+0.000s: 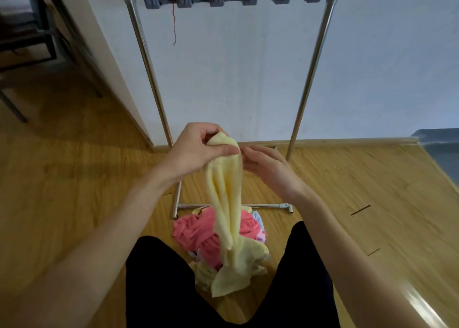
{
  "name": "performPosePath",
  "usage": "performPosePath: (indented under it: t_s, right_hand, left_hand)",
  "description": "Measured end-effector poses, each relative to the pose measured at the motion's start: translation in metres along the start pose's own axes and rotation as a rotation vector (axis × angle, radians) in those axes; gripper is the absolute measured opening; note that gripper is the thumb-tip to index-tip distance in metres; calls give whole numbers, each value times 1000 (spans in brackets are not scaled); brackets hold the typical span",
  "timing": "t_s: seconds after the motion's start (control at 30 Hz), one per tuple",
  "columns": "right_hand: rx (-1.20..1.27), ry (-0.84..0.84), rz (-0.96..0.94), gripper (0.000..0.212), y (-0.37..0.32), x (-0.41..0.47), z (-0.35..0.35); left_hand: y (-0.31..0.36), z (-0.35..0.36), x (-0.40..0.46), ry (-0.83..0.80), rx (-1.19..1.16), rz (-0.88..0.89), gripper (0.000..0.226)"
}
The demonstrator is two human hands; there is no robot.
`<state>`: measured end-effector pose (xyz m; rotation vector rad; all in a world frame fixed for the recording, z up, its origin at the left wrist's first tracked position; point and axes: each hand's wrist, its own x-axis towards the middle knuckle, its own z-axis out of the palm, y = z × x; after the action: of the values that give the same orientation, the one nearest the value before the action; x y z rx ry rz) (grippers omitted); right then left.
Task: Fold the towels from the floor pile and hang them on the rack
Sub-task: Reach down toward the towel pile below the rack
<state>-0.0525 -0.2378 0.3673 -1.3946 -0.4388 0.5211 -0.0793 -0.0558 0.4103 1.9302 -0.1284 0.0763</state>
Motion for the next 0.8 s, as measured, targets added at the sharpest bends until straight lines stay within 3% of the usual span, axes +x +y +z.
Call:
performPosePath:
  t_s: [0.1, 0.17, 0.33, 0.47, 0.57, 0.63, 0.8]
  right_hand:
    - [6, -19, 64, 22, -1, 1, 10]
    - [-35, -3, 70, 33, -1, 1, 15]
    - [-218, 74, -66, 42, -7, 1, 22]
    - [-252, 135, -125, 28, -17, 2, 17]
    - [-248, 152, -139, 20, -24, 2, 14]
    - [-242, 154, -139, 18, -26, 2, 12]
    - [-218, 203, -168, 15, -28, 0, 5]
  left_hand:
    - [-8, -2, 0, 51, -75, -22, 7]
    - [-14, -4, 0, 76, -109, -33, 3]
    - [-27, -3, -5, 134, -224, -97, 12]
    - [-55, -2, -14, -144, -390, -202, 32]
    - [-70, 8, -23, -323, -351, -119, 45]
    - [-71, 19, -23, -328, -291, -90, 49]
    - [-87, 41, -16, -294, -137, -156, 20]
